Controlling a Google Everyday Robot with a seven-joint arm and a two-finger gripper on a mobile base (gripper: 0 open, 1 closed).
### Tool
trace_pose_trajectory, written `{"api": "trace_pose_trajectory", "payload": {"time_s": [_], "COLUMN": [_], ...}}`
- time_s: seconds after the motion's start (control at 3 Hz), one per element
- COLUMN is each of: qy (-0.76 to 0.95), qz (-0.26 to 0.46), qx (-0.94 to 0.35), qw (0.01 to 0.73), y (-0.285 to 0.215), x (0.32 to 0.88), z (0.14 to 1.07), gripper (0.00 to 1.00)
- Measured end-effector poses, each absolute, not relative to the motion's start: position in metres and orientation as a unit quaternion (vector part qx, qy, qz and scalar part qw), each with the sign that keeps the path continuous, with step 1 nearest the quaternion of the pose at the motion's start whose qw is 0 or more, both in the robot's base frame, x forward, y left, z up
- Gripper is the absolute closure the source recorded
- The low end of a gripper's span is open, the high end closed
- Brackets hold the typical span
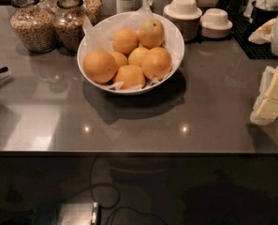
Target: Pick orange from white bowl
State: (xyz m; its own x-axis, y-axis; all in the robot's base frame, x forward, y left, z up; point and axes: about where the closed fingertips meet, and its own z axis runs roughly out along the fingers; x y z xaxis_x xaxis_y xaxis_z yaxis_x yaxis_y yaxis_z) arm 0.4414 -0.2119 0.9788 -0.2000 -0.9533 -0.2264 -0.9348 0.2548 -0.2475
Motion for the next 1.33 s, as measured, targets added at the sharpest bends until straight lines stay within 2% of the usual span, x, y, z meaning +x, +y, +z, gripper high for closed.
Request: {"api": "trace_pose_trajectory", "payload": {"time_s": [1.33], "qy": [0.586], "qz": [0.059], "qx": [-0.75], "qw": [0.3], "y": [-0.089], "x": [0.459], "z": [1.038], "gripper": [0.0]}}
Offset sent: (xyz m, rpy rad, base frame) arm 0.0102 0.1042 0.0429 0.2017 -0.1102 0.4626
